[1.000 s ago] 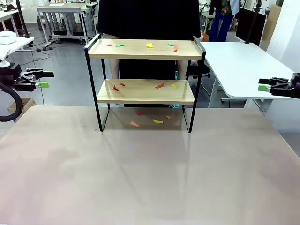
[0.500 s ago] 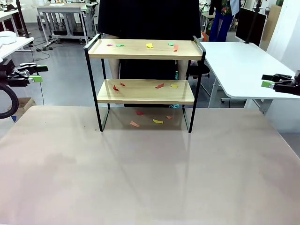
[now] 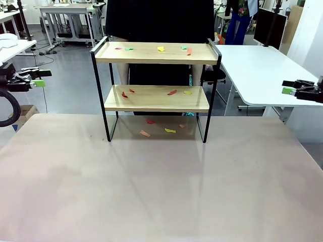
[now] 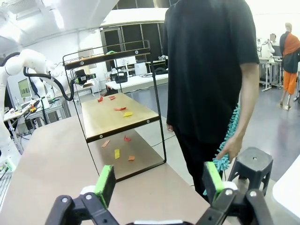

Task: Clean the shelf.
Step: Pick up the Duster handed by the human.

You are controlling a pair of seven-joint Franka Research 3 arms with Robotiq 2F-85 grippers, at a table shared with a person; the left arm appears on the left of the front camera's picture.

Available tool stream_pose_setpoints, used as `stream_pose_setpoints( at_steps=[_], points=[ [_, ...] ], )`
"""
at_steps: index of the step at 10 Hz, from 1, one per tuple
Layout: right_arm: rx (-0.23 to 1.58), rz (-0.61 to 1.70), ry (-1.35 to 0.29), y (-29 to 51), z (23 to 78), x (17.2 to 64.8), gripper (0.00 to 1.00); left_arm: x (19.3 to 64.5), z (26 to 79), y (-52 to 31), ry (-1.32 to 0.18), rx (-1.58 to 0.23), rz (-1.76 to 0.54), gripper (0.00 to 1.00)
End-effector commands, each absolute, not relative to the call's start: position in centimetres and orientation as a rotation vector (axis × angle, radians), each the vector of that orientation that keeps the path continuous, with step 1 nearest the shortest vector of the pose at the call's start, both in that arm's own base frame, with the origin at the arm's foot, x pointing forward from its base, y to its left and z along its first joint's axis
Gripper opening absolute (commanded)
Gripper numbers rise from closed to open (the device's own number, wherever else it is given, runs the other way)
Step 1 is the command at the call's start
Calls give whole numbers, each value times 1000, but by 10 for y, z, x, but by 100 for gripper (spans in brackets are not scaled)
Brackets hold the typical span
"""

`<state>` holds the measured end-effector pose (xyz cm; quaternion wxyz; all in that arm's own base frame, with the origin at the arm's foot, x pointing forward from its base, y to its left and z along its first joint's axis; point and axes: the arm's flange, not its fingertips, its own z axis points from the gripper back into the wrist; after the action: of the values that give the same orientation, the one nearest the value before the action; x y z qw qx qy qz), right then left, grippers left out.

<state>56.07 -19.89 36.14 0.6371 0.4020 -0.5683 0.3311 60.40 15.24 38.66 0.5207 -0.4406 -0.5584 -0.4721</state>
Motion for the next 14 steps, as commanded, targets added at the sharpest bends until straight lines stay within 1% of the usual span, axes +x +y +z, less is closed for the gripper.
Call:
stream_pose_setpoints(
  at_steps=[1,14],
  points=[
    [912,757,-1299,-199,363,561,100,604,387,153,-1346,-1042,-1146,100],
    [912,757,-1299,-199,363,561,100,604,387,153,-1346,-1042,-1146,100]
  ],
)
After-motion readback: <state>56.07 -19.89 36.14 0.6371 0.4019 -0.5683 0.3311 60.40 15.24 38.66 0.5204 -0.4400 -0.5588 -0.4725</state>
